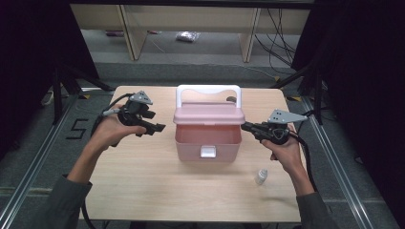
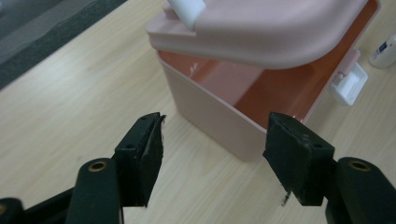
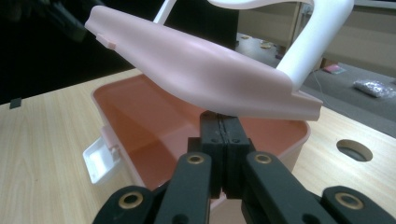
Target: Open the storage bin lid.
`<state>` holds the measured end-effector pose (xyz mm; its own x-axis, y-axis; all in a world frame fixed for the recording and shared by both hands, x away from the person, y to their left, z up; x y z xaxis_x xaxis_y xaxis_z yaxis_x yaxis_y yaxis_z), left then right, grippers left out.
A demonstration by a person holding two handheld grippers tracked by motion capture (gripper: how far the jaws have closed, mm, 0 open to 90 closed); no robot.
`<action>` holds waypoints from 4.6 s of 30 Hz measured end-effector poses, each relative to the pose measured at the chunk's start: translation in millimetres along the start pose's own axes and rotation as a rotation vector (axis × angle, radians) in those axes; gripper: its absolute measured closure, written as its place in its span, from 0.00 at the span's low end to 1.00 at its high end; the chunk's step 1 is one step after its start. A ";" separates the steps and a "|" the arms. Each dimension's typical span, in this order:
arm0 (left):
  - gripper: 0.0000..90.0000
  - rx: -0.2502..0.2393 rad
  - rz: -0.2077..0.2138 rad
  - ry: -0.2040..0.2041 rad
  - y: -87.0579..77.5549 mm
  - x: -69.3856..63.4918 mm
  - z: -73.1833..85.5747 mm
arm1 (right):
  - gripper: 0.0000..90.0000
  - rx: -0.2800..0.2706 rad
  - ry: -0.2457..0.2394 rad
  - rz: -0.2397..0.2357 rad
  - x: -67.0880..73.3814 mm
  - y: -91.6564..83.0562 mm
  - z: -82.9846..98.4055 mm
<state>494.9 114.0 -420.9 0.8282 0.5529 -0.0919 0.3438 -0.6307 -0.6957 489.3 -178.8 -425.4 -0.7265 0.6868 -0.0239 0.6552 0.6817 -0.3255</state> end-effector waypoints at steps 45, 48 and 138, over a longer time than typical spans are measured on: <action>0.58 -0.066 0.045 -0.099 71.7 -18.5 11.2 | 0.98 0.031 0.013 0.071 -57.7 53.6 -35.3; 0.58 -0.064 0.049 -0.091 71.6 -20.5 11.4 | 0.98 0.020 0.011 0.100 -63.3 61.2 -34.9; 0.55 -0.060 0.071 -0.089 67.2 -32.6 15.0 | 0.57 0.175 0.083 0.242 -54.6 -36.2 47.3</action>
<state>484.4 61.7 -475.3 0.8098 0.5501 -0.2039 0.3140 -0.7000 -0.6414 495.5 -252.9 -457.0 -0.5298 0.8469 -0.0458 0.7562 0.4472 -0.4777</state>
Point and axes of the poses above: each handheld gripper's, and its own axes: y roughly forward along the jaws, z roughly out of its underside, x roughly to its left, the point moved 10 cm from there along y, roughly forward along the jaws, and after that the axes turned 8 degrees about z, right-handed, at the moved point
